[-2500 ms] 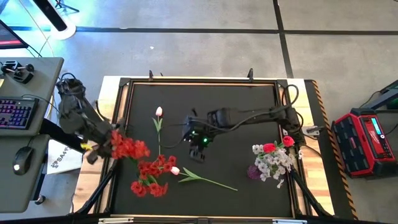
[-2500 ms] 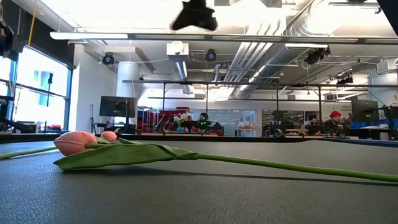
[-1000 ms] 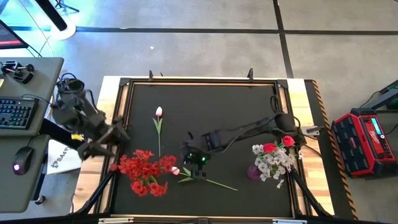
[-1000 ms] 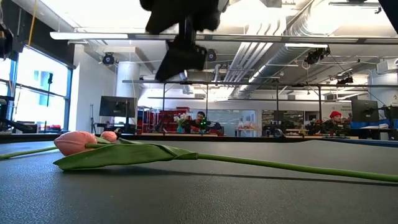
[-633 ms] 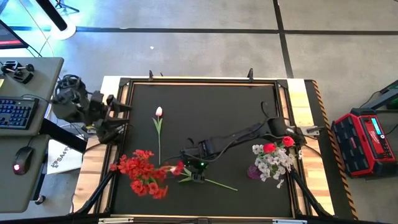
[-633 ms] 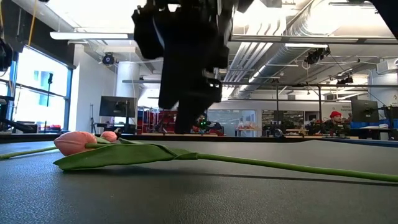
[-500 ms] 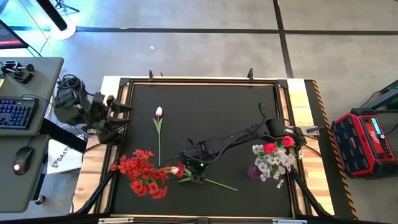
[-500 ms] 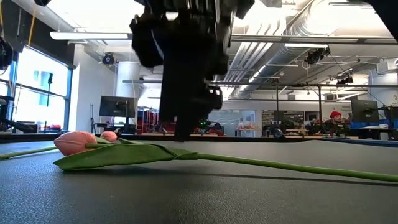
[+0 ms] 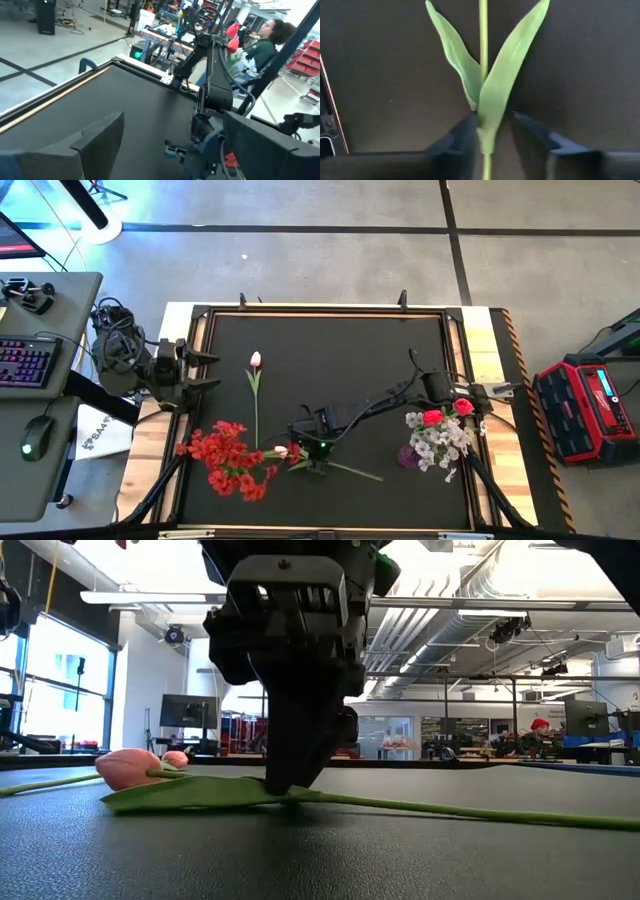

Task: Sort flowers into vase by color
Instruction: Put the bottom pink flower into the green vase

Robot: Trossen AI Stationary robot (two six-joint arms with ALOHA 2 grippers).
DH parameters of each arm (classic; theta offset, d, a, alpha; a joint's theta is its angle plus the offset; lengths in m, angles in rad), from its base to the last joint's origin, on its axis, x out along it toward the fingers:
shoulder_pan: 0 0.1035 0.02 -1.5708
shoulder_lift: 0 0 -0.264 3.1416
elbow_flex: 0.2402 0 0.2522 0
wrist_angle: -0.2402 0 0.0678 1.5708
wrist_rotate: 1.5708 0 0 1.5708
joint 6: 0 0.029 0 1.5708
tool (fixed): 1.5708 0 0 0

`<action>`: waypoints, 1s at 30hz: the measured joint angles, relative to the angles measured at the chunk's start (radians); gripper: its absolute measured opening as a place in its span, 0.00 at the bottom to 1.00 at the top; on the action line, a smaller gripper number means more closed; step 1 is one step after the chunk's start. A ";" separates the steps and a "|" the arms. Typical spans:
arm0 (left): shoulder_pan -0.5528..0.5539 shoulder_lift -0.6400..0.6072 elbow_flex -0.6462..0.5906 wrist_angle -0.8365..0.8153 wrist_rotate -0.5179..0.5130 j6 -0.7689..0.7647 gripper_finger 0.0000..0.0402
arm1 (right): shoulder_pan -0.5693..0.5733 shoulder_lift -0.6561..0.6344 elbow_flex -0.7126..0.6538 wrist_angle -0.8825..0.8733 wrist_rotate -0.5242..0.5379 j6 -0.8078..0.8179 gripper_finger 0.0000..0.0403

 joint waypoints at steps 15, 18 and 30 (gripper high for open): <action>0.000 -0.009 0.000 0.017 -0.040 0.035 0.72 | -0.006 -0.145 -0.003 -0.111 0.136 -0.057 0.01; 0.000 -0.008 0.000 0.018 -0.046 0.036 0.71 | -0.018 -0.208 -0.003 -0.111 0.239 -0.063 0.00; 0.000 0.007 0.000 0.039 -0.107 0.053 0.71 | -0.085 -0.392 -0.001 0.347 0.396 -0.146 0.00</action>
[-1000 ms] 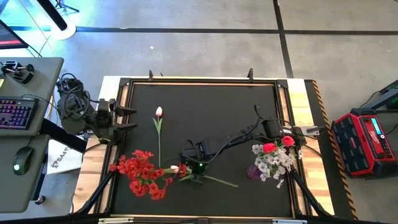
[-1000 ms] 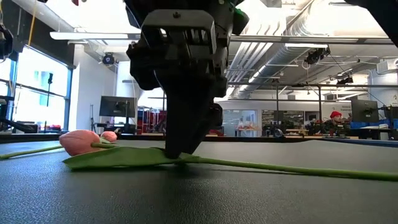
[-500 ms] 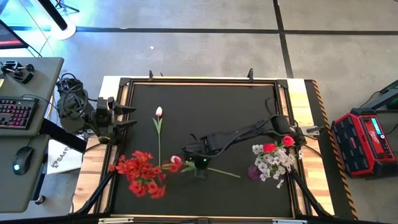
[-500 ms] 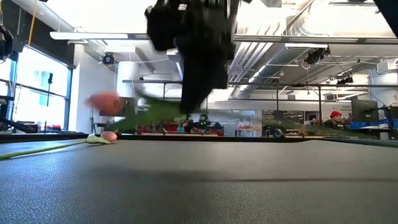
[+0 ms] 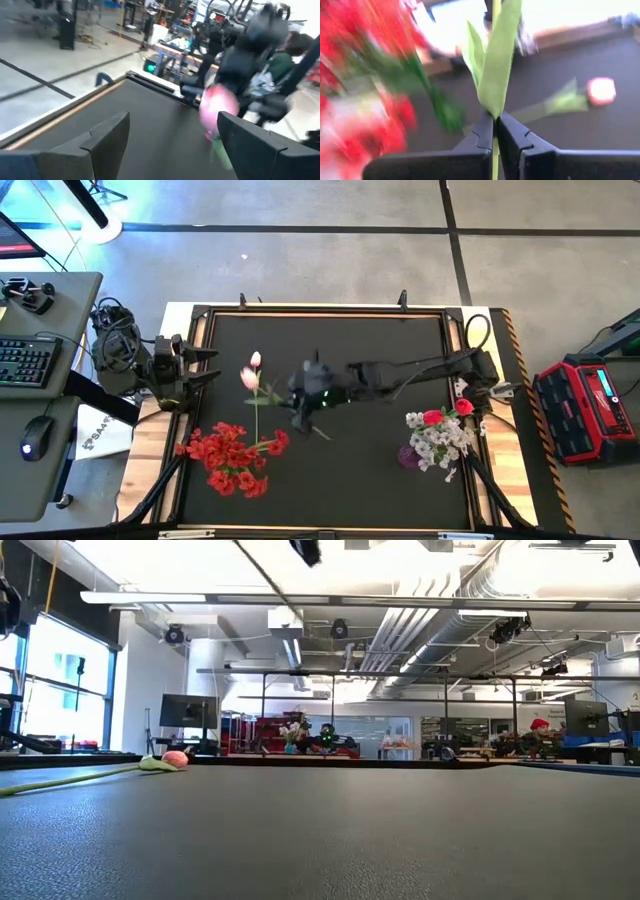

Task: Sort flowers into vase by color
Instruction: Put the bottom pink flower into the green vase

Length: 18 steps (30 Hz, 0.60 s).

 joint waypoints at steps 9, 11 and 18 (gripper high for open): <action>0.065 0.079 0.000 0.322 0.048 0.285 0.71 | -0.085 -0.002 0.000 0.446 -0.156 -0.064 0.00; 0.088 0.101 0.000 0.364 0.060 0.323 0.71 | -0.100 -0.001 0.000 0.522 -0.187 -0.077 0.00; 0.206 0.178 0.000 0.514 0.226 0.411 0.71 | -0.135 -0.001 0.000 0.618 -0.250 -0.099 0.00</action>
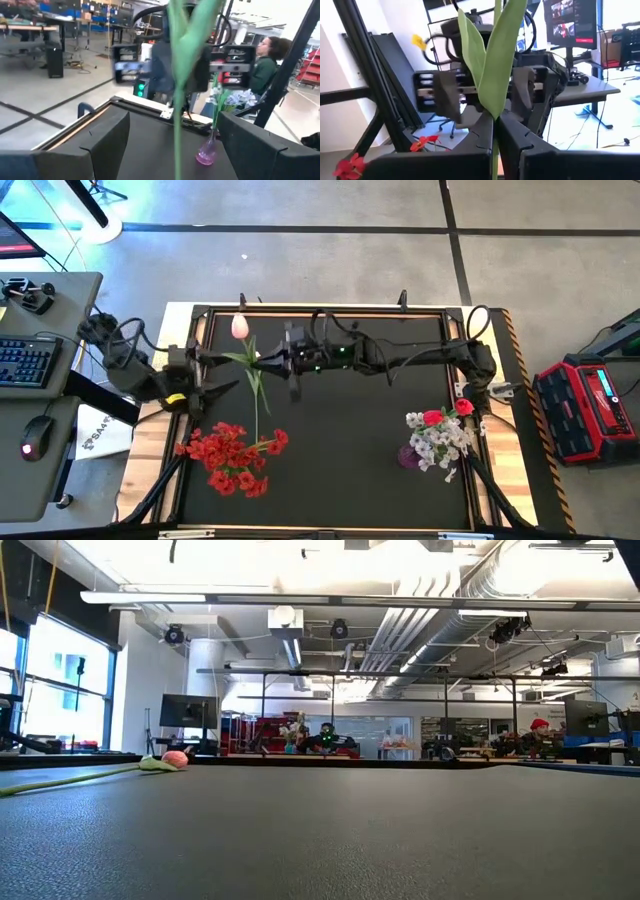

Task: Sort flowers into vase by color
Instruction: Put the bottom pink flower into the green vase

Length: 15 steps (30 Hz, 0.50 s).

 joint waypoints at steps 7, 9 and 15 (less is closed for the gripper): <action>0.135 0.075 0.000 0.065 0.097 0.010 0.71 | -0.010 0.000 0.000 0.000 -0.022 0.020 0.00; 0.163 0.093 -0.001 0.076 0.134 -0.005 0.71 | -0.010 0.000 0.000 0.001 -0.032 0.044 0.00; 0.215 0.116 0.000 0.127 0.196 0.008 0.62 | -0.010 0.000 0.000 -0.007 -0.060 0.051 0.00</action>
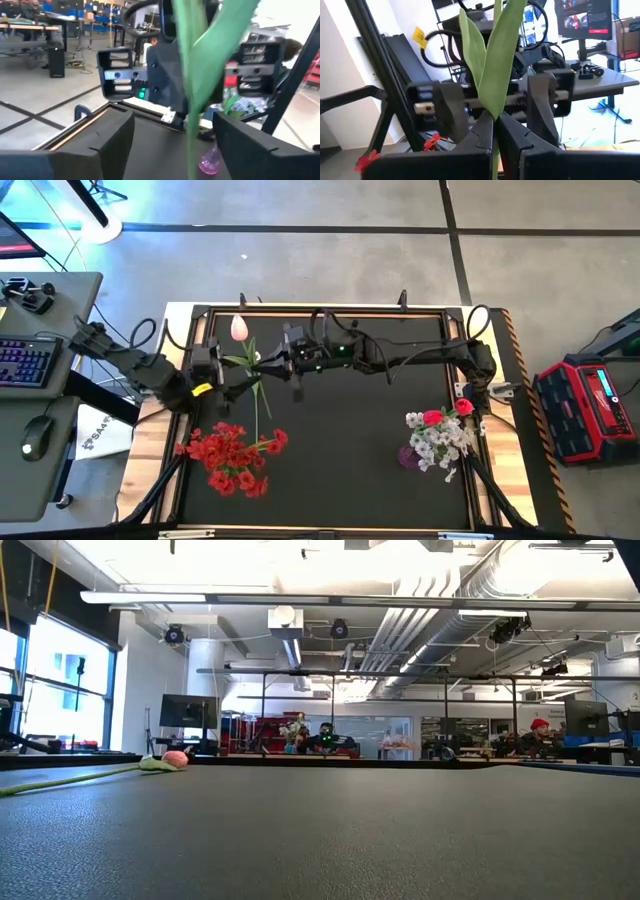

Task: Sort flowers into vase by color
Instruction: Put the bottom pink flower into the green vase

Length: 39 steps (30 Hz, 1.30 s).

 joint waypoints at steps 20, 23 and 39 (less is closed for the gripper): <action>-0.005 -0.082 0.000 -0.130 0.158 0.146 0.01 | -0.040 -0.026 -0.001 -0.074 -0.089 0.179 0.28; -0.068 -0.163 0.001 -0.267 0.187 0.067 0.01 | -0.060 -0.074 0.000 -0.172 -0.077 0.258 0.43; -0.413 -0.527 -0.376 -0.087 0.241 0.086 0.00 | -0.038 -0.238 0.000 -0.566 0.182 0.299 0.62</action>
